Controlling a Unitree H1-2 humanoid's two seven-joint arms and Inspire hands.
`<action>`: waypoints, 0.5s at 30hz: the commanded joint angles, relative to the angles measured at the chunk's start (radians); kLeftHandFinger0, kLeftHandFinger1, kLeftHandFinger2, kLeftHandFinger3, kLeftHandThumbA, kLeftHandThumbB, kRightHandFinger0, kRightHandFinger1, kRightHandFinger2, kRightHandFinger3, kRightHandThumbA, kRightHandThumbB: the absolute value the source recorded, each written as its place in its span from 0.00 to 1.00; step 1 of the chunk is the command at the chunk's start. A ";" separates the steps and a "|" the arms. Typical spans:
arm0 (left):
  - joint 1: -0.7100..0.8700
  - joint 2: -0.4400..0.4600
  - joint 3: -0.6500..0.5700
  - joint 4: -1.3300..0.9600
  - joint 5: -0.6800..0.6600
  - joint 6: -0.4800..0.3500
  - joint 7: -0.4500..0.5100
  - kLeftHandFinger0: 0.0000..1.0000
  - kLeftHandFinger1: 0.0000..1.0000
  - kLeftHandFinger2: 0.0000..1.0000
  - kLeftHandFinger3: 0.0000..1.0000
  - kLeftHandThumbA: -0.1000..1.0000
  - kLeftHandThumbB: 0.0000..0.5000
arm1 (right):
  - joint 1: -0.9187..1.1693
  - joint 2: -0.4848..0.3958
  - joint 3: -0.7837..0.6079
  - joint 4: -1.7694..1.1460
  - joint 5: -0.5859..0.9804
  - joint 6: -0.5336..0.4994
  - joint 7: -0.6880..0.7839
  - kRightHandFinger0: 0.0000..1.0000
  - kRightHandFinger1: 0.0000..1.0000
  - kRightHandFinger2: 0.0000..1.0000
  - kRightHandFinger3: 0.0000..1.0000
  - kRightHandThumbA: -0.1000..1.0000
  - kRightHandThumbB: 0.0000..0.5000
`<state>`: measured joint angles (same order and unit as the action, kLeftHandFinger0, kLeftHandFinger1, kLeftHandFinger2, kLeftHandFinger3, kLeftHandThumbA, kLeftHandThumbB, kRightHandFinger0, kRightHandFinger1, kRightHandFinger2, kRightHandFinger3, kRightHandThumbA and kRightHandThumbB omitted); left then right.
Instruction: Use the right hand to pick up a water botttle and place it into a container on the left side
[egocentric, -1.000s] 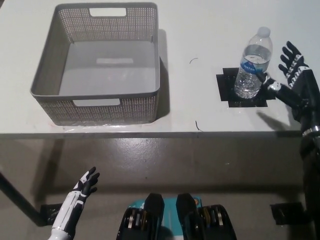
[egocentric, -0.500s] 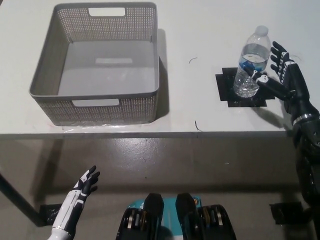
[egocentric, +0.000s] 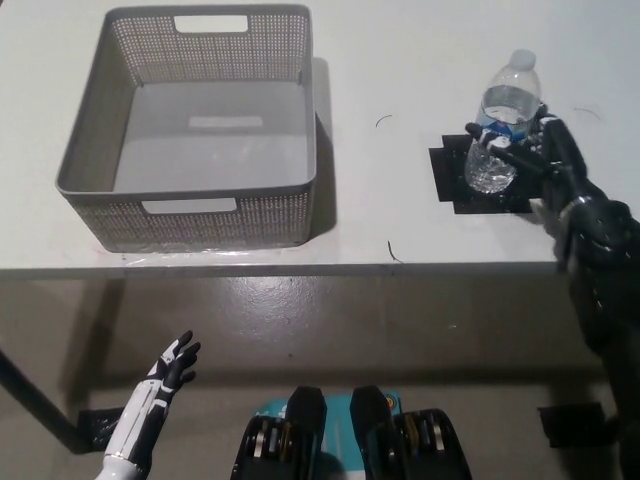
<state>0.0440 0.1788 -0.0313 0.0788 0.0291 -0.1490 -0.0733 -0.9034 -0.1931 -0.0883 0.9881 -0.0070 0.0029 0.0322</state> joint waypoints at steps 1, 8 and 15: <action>-0.004 -0.003 0.012 -0.042 -0.027 -0.038 -0.011 1.00 1.00 1.00 1.00 1.00 0.34 | -0.257 0.021 0.006 0.271 0.009 -0.126 -0.022 1.00 1.00 1.00 1.00 0.92 1.00; -0.023 -0.002 0.009 -0.023 -0.037 -0.054 -0.021 1.00 1.00 1.00 1.00 1.00 0.34 | -0.369 0.080 0.003 0.408 -0.020 -0.135 -0.335 0.02 0.04 0.22 0.20 0.05 0.68; -0.020 0.005 0.013 -0.041 -0.050 -0.037 -0.028 1.00 1.00 1.00 1.00 1.00 0.30 | -0.369 0.116 -0.031 0.406 0.017 -0.236 -0.386 0.00 0.04 0.53 0.49 0.00 0.23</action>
<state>0.0391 0.1788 -0.0309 0.0788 0.0148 -0.1509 -0.0794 -1.1501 -0.1010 -0.0956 1.3944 -0.0075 -0.0637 -0.1663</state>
